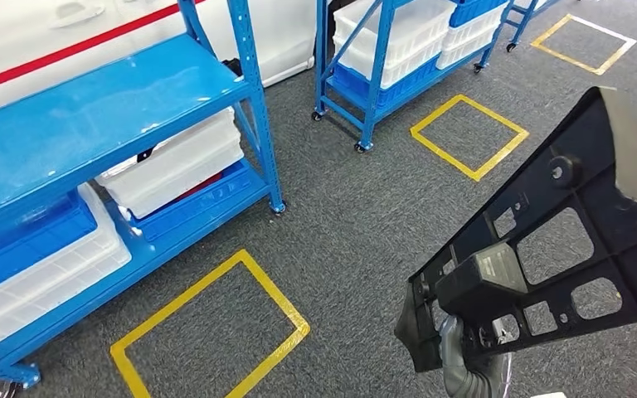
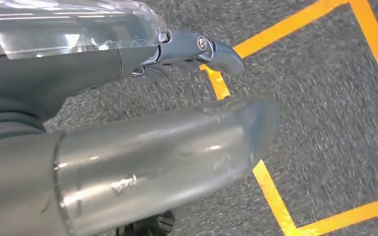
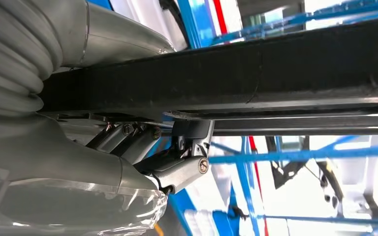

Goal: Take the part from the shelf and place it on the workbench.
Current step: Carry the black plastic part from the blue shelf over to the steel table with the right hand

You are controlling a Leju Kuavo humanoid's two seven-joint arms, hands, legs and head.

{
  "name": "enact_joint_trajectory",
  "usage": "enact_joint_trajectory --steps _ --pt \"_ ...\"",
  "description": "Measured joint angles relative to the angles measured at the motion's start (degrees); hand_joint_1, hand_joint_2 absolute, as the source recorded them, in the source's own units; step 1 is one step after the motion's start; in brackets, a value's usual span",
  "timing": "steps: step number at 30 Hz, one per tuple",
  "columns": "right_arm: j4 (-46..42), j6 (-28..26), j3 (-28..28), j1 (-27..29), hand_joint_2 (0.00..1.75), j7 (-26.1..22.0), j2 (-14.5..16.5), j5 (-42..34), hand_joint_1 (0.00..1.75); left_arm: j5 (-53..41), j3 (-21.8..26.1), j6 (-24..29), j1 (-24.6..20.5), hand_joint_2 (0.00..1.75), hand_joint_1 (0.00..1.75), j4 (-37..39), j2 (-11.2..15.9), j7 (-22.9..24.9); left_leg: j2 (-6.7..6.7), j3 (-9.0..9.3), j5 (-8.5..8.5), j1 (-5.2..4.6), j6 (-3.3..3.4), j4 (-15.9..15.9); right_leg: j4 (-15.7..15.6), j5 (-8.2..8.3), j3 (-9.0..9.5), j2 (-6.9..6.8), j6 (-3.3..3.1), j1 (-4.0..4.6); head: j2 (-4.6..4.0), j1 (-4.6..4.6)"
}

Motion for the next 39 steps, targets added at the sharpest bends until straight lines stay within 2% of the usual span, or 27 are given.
enact_joint_trajectory --steps 2,3,4,5,7,9,11,12,13,14,15,16,17,18,19,21,23,25,27,28,30,32,33,34,35,37,39 --pt "0.1 -0.5 0.1 0.0 1.75 0.1 -0.1 0.5 1.75 -0.1 0.2 0.0 0.3 0.00 0.00 0.0 0.0 0.0 -1.26 -3.01 -3.05 0.19 -0.31 7.1 0.2 0.13 -0.29 1.52 -0.12 0.01 0.00 -0.09" --pt "0.2 -0.8 0.1 0.0 1.75 0.1 -0.1 0.8 1.75 -0.2 0.2 0.0 0.4 0.00 0.00 0.0 0.1 0.0 -1.39 -3.60 -3.06 0.26 -0.44 8.4 0.3 0.16 -0.40 2.36 -0.09 0.00 0.00 -0.09" --pt "0.4 -0.9 0.1 0.1 1.75 0.2 -0.2 0.9 1.75 -0.2 0.3 0.0 0.5 0.00 0.00 0.0 0.1 0.0 -1.48 -3.21 -1.93 0.36 -0.54 7.7 0.6 0.17 -0.51 3.20 -0.03 -0.05 0.00 -0.09" --pt "0.5 -1.0 0.1 0.2 1.75 0.2 -0.2 1.0 1.75 -0.3 0.3 0.0 0.5 0.00 0.00 0.0 0.1 0.0 -1.82 -1.84 0.10 0.51 -0.62 4.7 0.9 0.12 -0.62 4.03 0.10 -0.13 0.00 -0.10" --pt "0.5 -1.2 0.1 0.2 1.75 0.2 -0.3 1.2 1.75 -0.4 0.4 0.0 0.6 0.00 0.00 0.0 0.1 -0.1 -4.56 1.47 3.26 0.95 -0.64 -2.7 1.8 -0.10 -1.10 5.50 0.58 -0.20 0.00 -0.10" --pt "0.6 -1.5 0.1 0.2 1.75 0.1 -0.3 1.7 1.75 -0.6 0.5 0.0 0.6 0.00 0.00 0.0 0.1 -0.4 -6.81 2.75 3.88 1.06 -0.26 -6.0 2.4 0.00 -1.89 6.89 1.38 -0.26 0.00 -0.13" --pt "0.6 -1.8 0.1 0.3 1.75 0.2 -0.3 2.1 1.75 -1.0 0.5 -0.1 0.6 0.00 0.00 0.0 0.1 -1.3 -6.07 2.68 3.99 0.88 0.46 -6.1 2.4 0.50 -2.51 8.29 2.25 -0.40 0.00 -0.12" --pt "0.6 -1.8 0.1 0.5 1.75 0.2 -0.4 2.2 1.75 -1.1 0.5 -0.3 0.5 0.00 0.00 0.0 0.1 -1.9 -5.33 2.75 4.23 0.90 0.91 -6.3 2.5 0.48 -2.76 8.00 2.55 -0.43 0.00 -0.13" --pt "0.6 -1.7 0.1 0.5 1.75 0.3 -0.4 2.2 1.75 -1.4 0.5 -0.4 0.4 0.00 0.00 0.0 0.1 -2.5 -4.55 2.83 4.49 0.95 1.37 -6.6 3.4 -0.09 -3.25 6.75 2.82 -0.37 0.00 0.04" --pt "0.6 -1.6 0.1 0.5 1.75 0.3 -0.4 2.2 1.75 -1.7 0.5 -0.6 0.4 0.00 0.00 0.0 0.1 -3.0 -3.68 2.85 4.70 0.98 1.80 -6.9 5.4 -1.38 -4.24 5.02 3.03 -0.33 0.00 0.20" --pt "0.6 -1.2 0.1 0.5 1.75 0.3 -0.4 2.2 1.75 -2.1 0.5 -0.6 0.4 0.00 0.00 0.0 0.1 -3.4 -2.76 2.85 4.81 0.89 2.09 -7.0 8.5 -3.23 -5.68 3.03 3.20 -0.33 0.00 0.38" --pt "0.6 -0.9 0.1 0.4 1.75 0.3 -0.4 2.2 1.75 -2.5 0.5 -0.6 0.5 0.00 0.00 0.0 0.1 -3.6 -1.85 2.79 4.82 0.76 2.25 -7.0 12.4 -5.19 -7.51 1.80 3.40 -0.37 0.00 0.55" --pt "0.6 -0.4 0.0 0.5 1.75 0.3 -0.4 2.4 1.75 -3.0 0.5 -0.6 0.6 0.00 0.00 0.0 0.1 -3.7 -0.94 2.72 4.80 0.66 2.30 -7.0 15.9 -6.64 -9.16 1.32 3.56 -0.47 0.00 0.57" --pt "0.6 0.2 -0.1 0.7 1.75 0.2 -0.4 2.6 1.75 -3.4 0.5 -0.6 0.6 0.00 0.00 0.0 0.1 -3.7 -0.06 2.69 4.77 0.61 2.28 -7.0 17.9 -7.07 -10.02 1.10 3.65 -0.57 0.00 0.58" --pt "0.6 0.7 -0.2 0.8 1.75 0.0 -0.4 3.0 1.75 -3.7 0.5 -0.6 0.5 0.00 0.00 0.0 0.1 -3.7 0.76 2.70 4.71 0.59 2.22 -7.0 17.9 -6.50 -9.85 0.90 3.70 -0.62 0.00 0.59" --pt "0.5 1.9 -0.3 1.1 1.75 -0.7 -0.4 4.2 1.75 -4.4 0.5 -0.8 0.3 0.00 0.00 0.0 0.1 -4.0 2.15 2.93 4.52 0.58 1.94 -7.0 11.7 -3.20 -6.16 -0.36 3.52 -0.60 0.00 0.60" --pt "0.4 2.6 -0.2 1.0 1.75 -1.8 -0.5 5.9 1.75 -4.9 0.4 -1.0 0.1 0.00 0.00 0.0 0.0 -4.6 3.21 3.22 4.18 0.33 1.39 -6.9 4.6 -1.25 -2.19 -2.82 2.84 -0.08 0.00 0.59" --pt "0.3 2.0 0.0 1.0 1.75 -2.9 -0.6 8.4 1.75 -5.9 0.2 -1.3 -0.2 0.00 0.00 0.0 0.0 -5.5 4.22 3.56 3.91 0.10 0.75 -7.0 2.3 -1.26 -1.20 -3.49 2.08 0.49 0.00 0.54" --pt "0.3 0.8 0.6 1.0 1.75 -3.6 -0.9 10.4 1.75 -7.2 -0.3 -1.8 -0.8 0.00 0.00 0.0 0.0 -6.6 5.34 3.80 3.70 0.09 0.16 -7.1 2.1 -0.97 -1.38 -2.15 1.39 0.51 0.00 0.51" --pt "0.3 0.2 0.9 0.9 1.75 -3.7 -1.1 11.0 1.75 -7.9 -0.6 -2.1 -1.1 0.00 0.00 0.0 0.0 -7.1 5.07 3.70 3.32 0.16 -0.14 -6.8 1.8 -0.78 -1.33 -1.56 1.03 0.39 0.00 0.47" --pt "0.3 -0.9 1.9 0.6 1.75 -3.9 -1.5 11.6 1.75 -8.8 -1.3 -2.5 -1.7 0.00 0.00 0.0 0.0 -7.9 2.41 2.12 0.91 0.25 -0.48 -3.4 1.3 -0.42 -1.14 -0.41 0.39 0.14 0.00 0.20" --pt "0.3 -1.6 3.0 0.1 1.75 -4.0 -1.9 12.1 1.75 -9.4 -1.7 -2.6 -1.9 0.00 0.00 0.0 0.0 -8.2 -0.62 -1.27 -2.57 0.32 -0.46 3.8 1.3 -0.37 -1.17 0.94 0.04 0.16 0.00 -0.18" --pt "0.3 -1.8 3.5 0.0 1.75 -4.0 -2.2 12.8 1.75 -9.9 -1.9 -2.7 -1.8 0.00 0.00 0.0 0.0 -8.6 -1.15 -3.00 -3.63 0.31 -0.41 7.2 1.4 -0.37 -1.20 1.73 -0.06 0.23 0.00 -0.26" --pt "0.3 -2.1 4.1 -0.2 1.75 -4.2 -2.7 13.8 1.75 -10.6 -2.3 -2.8 -1.9 0.00 0.00 0.0 0.0 -9.1 -1.36 -4.09 -3.65 0.31 -0.35 9.0 1.5 -0.38 -1.22 2.56 -0.10 0.29 0.00 -0.31" --pt "0.3 -2.4 4.8 -0.4 1.75 -4.3 -3.2 15.1 1.75 -11.3 -2.9 -2.8 -2.2 0.00 0.00 0.0 0.0 -9.7 -1.45 -4.30 -2.59 0.32 -0.26 8.8 1.6 -0.38 -1.22 3.35 -0.11 0.33 0.00 -0.32" --pt "0.3 -3.7 7.0 -1.2 1.75 -4.5 -4.5 18.3 1.75 -12.3 -4.4 -2.9 -3.1 0.00 0.00 0.0 0.0 -10.5 -2.31 -2.20 1.76 0.37 -0.01 3.1 2.0 -0.43 -1.20 4.86 -0.03 0.32 0.00 -0.33" --pt "0.3 -5.2 9.5 -2.3 1.75 -4.6 -5.7 20.7 1.75 -12.2 -5.9 -2.9 -3.9 0.00 0.00 0.0 0.0 -10.8 -4.88 0.34 4.61 0.50 0.27 -3.3 2.4 -0.52 -1.45 6.21 0.34 0.36 0.00 -0.30"
